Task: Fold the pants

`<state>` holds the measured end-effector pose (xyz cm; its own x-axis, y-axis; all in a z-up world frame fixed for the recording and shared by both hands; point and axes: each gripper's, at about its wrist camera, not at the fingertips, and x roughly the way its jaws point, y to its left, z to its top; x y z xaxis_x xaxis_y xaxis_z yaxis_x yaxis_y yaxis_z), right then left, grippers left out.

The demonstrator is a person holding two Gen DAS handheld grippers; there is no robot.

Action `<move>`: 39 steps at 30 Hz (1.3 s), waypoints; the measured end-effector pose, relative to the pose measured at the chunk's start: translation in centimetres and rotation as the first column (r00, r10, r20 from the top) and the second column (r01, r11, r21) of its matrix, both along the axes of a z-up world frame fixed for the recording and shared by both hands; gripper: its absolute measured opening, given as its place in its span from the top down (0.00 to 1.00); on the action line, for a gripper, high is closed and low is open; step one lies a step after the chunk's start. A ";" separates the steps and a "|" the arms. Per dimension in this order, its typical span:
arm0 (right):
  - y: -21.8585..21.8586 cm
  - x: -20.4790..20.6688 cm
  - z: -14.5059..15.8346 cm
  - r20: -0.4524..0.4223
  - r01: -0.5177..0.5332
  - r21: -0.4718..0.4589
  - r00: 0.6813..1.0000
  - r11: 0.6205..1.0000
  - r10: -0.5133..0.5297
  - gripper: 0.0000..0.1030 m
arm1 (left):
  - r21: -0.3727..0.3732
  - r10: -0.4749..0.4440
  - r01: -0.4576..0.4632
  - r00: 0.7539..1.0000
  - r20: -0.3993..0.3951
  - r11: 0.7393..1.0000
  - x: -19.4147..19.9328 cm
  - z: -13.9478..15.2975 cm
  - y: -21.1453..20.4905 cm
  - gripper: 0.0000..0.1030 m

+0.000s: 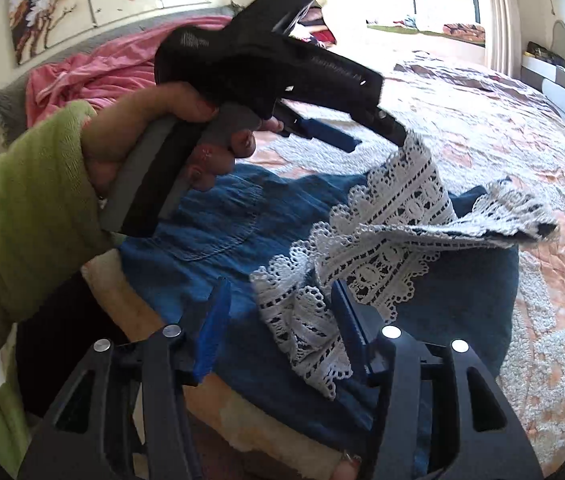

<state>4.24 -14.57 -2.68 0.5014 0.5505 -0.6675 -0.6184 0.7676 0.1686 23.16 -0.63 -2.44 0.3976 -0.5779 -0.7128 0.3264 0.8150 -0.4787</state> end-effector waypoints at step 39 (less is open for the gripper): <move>-2.9 19.1 1.5 -0.355 0.188 0.096 0.924 0.978 -0.143 0.64 | 0.059 0.076 -0.071 0.994 -0.080 0.996 -15.5 -2.2 -2.2 0.87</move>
